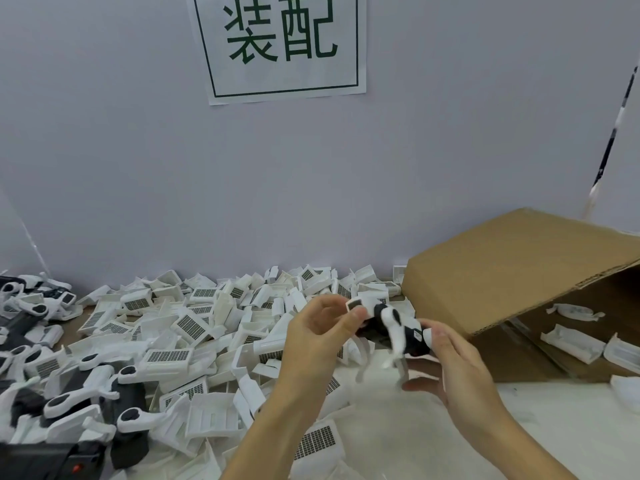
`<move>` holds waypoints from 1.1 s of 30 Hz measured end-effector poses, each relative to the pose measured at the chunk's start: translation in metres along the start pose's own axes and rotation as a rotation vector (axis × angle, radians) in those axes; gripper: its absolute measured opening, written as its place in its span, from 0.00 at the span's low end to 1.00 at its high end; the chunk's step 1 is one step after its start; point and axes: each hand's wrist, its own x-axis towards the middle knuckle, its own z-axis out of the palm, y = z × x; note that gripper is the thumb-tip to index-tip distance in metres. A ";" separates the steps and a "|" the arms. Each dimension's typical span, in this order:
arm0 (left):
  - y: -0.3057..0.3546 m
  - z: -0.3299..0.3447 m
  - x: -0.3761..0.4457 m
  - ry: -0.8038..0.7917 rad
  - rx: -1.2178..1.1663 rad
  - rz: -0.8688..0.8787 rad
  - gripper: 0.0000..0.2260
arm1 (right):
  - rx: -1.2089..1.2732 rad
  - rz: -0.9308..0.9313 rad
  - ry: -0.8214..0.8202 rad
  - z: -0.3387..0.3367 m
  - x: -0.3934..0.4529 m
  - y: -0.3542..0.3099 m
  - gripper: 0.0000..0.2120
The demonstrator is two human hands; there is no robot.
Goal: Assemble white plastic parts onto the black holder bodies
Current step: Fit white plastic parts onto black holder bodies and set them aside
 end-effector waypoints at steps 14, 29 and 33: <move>-0.004 -0.003 0.005 0.131 -0.097 -0.086 0.10 | 0.161 0.254 -0.204 0.002 -0.001 -0.005 0.18; -0.012 -0.013 0.010 0.103 -0.124 -0.251 0.21 | -0.174 -0.324 0.022 0.002 -0.006 -0.002 0.16; -0.011 -0.013 0.008 0.068 -0.133 -0.226 0.29 | -0.208 -0.339 0.014 0.004 -0.006 -0.002 0.13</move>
